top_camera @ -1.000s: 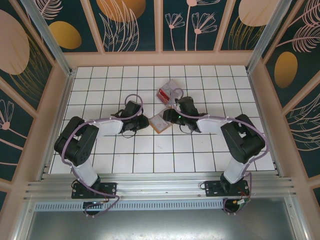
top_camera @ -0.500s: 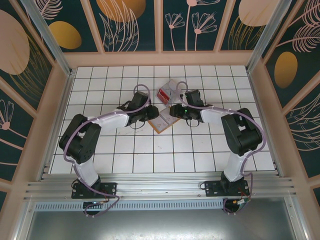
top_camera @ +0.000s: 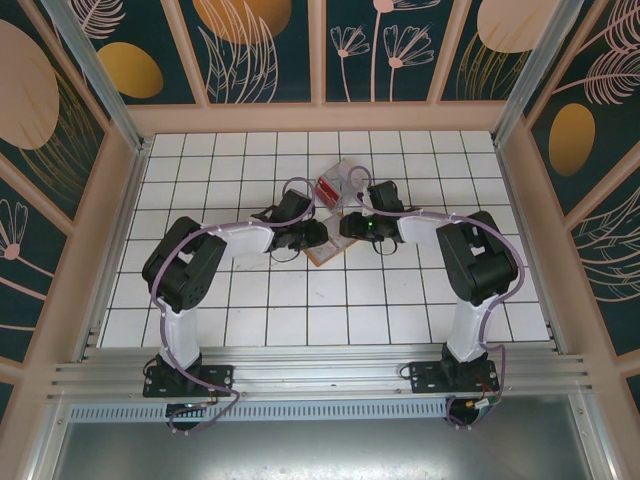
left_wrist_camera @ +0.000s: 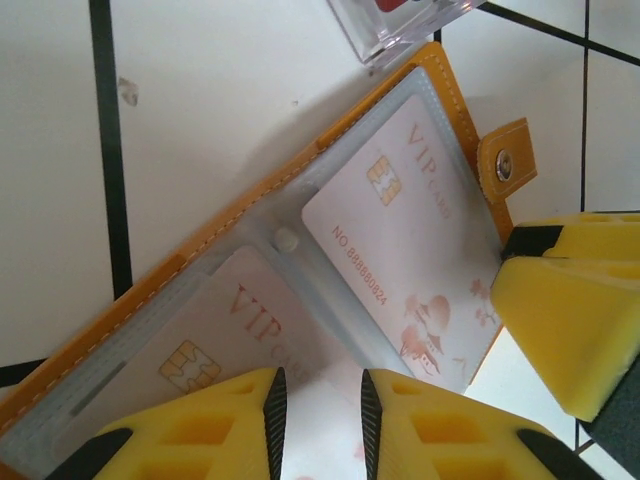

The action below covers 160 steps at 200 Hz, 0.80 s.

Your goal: Put the credit cards into the card holder

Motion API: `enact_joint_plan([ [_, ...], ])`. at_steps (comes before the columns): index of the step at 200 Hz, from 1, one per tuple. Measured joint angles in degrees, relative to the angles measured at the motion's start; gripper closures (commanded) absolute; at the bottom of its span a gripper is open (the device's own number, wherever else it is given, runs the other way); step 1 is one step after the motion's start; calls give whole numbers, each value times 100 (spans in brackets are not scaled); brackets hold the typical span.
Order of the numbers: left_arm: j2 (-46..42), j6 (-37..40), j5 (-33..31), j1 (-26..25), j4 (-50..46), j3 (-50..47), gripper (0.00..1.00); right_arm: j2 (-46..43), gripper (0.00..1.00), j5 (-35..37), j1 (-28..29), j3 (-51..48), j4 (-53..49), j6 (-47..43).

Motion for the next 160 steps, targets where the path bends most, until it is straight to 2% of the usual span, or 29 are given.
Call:
enact_joint_plan([
  [66, 125, 0, 24, 0, 28, 127, 70, 0, 54, 254, 17, 13, -11, -105],
  [160, 140, 0, 24, 0, 33, 140, 70, -50, 53, 1189, 361, 74, -114, -195],
])
